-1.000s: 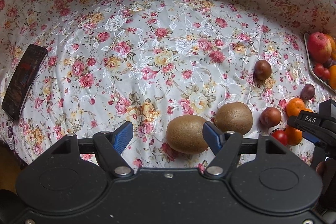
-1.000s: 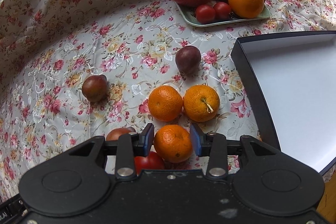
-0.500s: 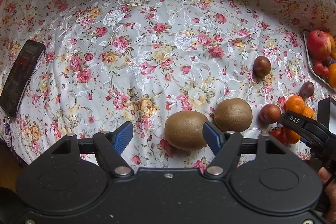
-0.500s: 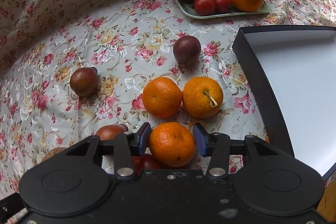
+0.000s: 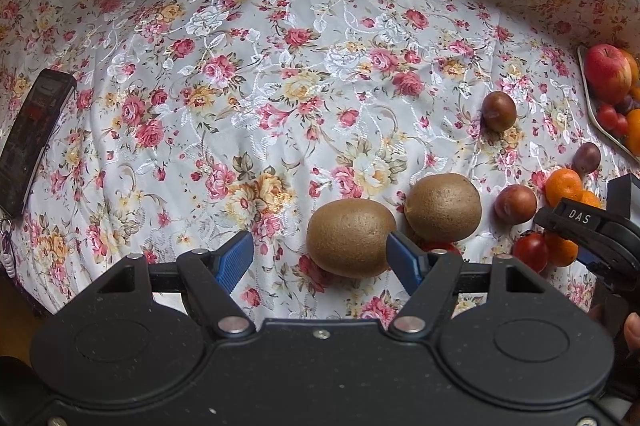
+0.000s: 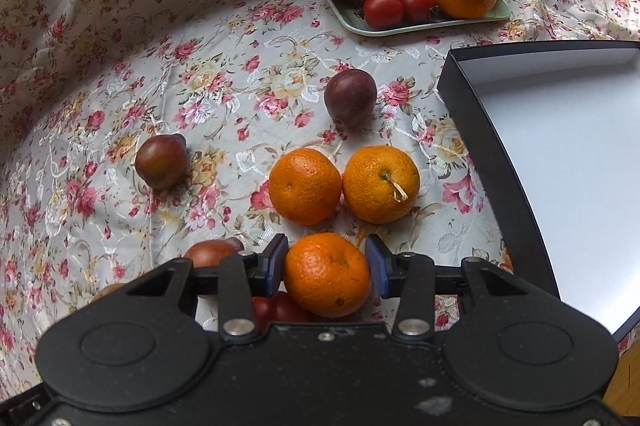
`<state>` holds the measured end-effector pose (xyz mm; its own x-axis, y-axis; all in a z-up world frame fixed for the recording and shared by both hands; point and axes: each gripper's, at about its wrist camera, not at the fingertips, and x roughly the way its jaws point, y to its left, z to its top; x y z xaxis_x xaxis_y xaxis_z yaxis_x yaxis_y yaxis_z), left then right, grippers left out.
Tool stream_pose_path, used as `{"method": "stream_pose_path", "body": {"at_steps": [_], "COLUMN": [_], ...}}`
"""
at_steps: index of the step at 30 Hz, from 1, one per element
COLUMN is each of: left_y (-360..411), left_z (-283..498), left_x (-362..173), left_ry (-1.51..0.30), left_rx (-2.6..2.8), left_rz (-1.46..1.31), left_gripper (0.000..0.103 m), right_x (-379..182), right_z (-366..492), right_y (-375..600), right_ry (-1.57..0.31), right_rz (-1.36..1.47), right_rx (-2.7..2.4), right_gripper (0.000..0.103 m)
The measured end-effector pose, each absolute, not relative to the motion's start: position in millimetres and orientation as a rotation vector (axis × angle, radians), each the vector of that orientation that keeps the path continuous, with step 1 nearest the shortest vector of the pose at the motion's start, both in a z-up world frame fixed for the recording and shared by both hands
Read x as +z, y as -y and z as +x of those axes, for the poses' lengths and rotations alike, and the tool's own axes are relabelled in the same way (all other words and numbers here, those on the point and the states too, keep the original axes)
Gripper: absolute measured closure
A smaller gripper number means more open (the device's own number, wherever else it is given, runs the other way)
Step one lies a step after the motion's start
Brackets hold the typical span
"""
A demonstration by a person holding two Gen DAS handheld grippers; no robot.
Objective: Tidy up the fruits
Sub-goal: 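Close the left tool on the kiwi while the right tool grasps the tangerine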
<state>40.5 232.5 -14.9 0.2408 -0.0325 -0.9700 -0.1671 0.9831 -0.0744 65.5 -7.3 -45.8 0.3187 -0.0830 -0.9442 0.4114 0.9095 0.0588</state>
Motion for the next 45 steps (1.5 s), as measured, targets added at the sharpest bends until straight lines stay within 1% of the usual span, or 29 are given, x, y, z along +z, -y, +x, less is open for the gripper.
{"method": "stream_pose_path", "body": {"at_steps": [8,16,21,23,33,45], "left_y": [-230,-227,-225,-223,-217,-197], "left_z": [42,48,51,52,57,83], "left_x": [-17,-27,-33,-35,-54,-70], "left_ry": [-1.309,-1.32,-1.323,-1.328,-1.385,-1.419], "left_rx": [0.088,0.101,0.097,0.101,0.109,0.179], "left_rz": [-0.198,-0.201,-0.208,-0.201,-0.183,-0.138], "left_gripper": [0.03,0.029,0.026,0.027,0.027,0.027], "right_x": [-35,-14,1,4,-5,-4], "right_z": [65,59,55,58,59,74], "right_y": [15,6,0,1,11,17], "right_ry": [-1.199,-1.17,-1.16,-1.165,-1.227,-1.233], "right_rz": [0.38,0.341,0.288,0.278,0.316,0.337], "right_rx": [-0.336,-0.271,-0.196,-0.168,-0.17,-0.153], "right_gripper": [0.059,0.059,0.059,0.059,0.059,0.059]}}
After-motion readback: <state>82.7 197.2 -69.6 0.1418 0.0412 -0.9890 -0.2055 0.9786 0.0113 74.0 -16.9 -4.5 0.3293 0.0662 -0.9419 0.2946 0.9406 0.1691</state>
